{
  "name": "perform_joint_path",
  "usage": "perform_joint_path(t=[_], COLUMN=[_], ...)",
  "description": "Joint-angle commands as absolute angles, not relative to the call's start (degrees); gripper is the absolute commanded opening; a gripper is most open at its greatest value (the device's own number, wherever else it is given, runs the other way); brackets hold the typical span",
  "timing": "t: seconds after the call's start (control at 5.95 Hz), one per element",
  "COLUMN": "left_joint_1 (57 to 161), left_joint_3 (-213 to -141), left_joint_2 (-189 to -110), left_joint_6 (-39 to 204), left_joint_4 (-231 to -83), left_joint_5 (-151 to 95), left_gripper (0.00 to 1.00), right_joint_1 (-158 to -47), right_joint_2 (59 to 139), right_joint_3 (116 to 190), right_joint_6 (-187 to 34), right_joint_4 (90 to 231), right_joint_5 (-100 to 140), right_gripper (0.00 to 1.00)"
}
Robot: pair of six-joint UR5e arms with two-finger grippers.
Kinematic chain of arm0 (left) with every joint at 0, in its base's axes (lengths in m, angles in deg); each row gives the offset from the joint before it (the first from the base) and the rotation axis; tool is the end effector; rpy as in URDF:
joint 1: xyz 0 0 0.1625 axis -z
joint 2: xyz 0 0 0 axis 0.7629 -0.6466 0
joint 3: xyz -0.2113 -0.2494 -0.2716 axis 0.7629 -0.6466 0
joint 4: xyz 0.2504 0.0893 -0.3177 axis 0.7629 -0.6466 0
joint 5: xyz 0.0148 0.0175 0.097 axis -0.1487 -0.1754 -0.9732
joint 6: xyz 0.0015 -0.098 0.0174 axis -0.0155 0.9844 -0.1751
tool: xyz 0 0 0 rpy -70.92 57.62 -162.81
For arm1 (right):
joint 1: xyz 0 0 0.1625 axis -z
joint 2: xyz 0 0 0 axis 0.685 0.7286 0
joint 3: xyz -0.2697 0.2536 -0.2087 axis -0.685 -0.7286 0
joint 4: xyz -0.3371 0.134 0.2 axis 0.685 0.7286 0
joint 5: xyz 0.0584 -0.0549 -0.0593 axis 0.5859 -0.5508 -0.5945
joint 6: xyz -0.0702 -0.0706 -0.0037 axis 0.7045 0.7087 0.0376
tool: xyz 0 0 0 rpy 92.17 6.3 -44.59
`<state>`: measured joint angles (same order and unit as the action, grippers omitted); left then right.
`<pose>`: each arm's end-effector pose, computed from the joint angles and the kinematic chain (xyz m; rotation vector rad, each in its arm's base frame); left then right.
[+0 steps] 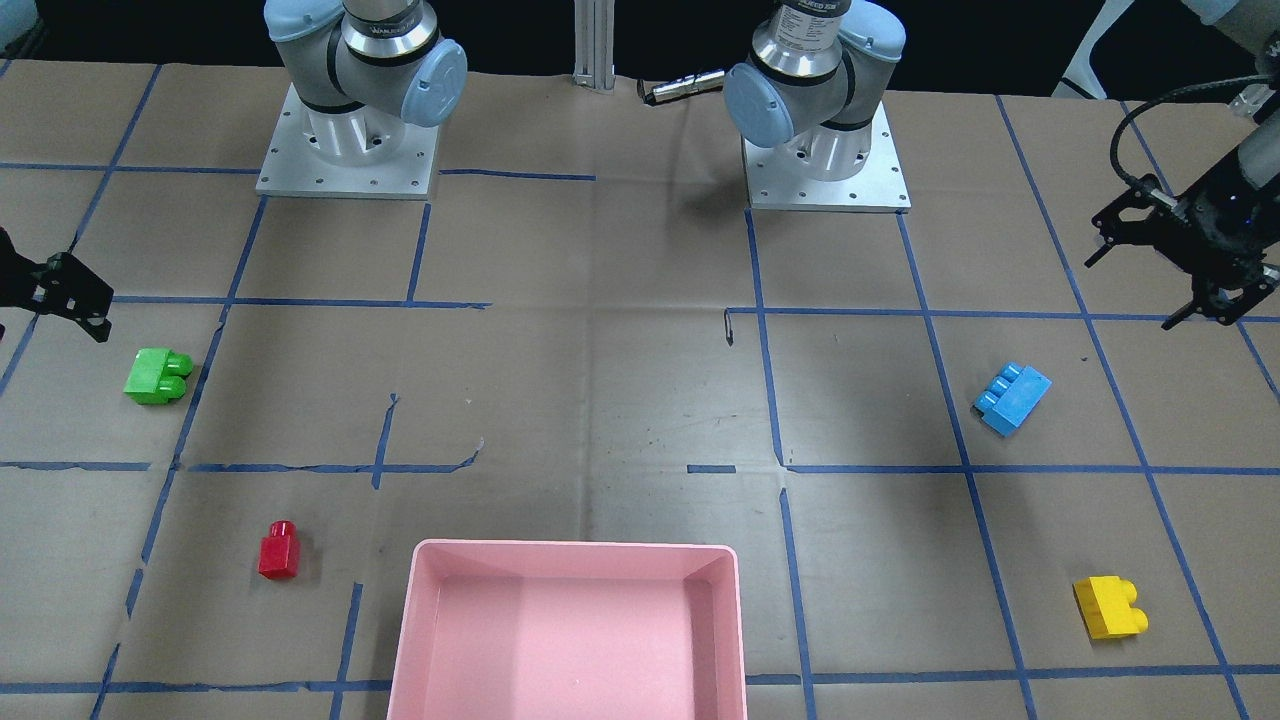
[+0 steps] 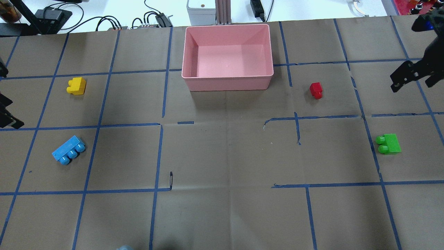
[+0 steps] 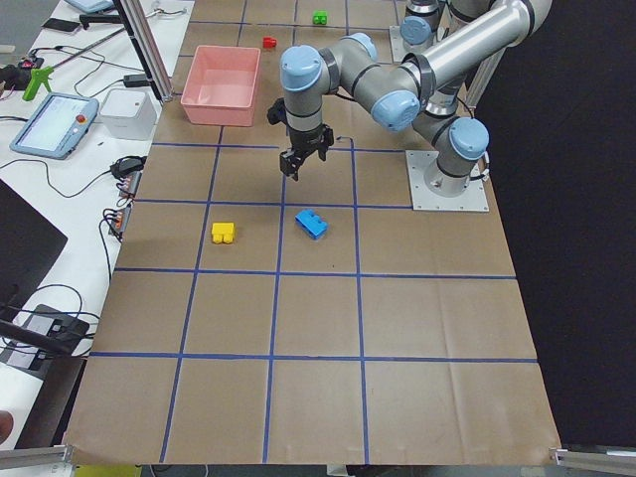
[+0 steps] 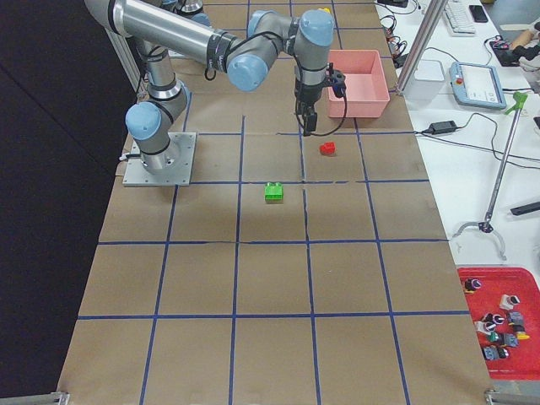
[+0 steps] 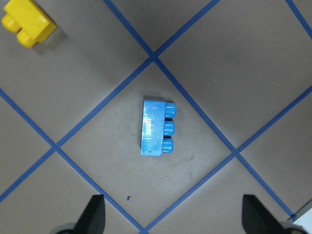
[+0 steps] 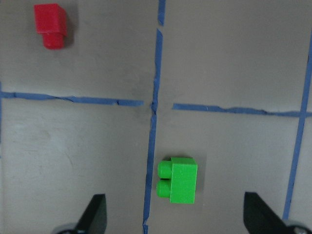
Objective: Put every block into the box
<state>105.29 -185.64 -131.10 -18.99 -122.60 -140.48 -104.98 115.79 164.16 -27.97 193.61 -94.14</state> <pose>0.1685 -0.4790 0.4096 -1.3716 -2.7898 -0.0563 -0.1230 -0.5050 0.3708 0.0962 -3.1030 0.0204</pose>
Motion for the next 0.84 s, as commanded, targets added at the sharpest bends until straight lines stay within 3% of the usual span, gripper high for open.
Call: perform_joint_path(t=[0.0,0.34,0.67], left_joint_1=[105.44,105.44,104.83], left_joint_3=[-193.37,-199.18,-204.19], left_joint_2=[-132.7,-137.07,-144.63], left_joint_6=[-20.74,-16.61,-16.07], left_joint_4=[-110.82,-100.55,-88.75], left_joint_5=[-139.94,-138.09,-136.43], left_gripper=[0.98,0.97,0.97], right_joint_1=[-100.2,-100.1,-99.92], right_joint_2=[115.55,112.22,110.11], right_joint_3=[175.87,183.45,183.65], right_joint_6=[-26.76,-25.0,-24.82], right_joint_4=[206.99,218.36,218.75], right_joint_5=[-93.83,-93.91,-94.09], right_gripper=[0.99,0.99,0.99])
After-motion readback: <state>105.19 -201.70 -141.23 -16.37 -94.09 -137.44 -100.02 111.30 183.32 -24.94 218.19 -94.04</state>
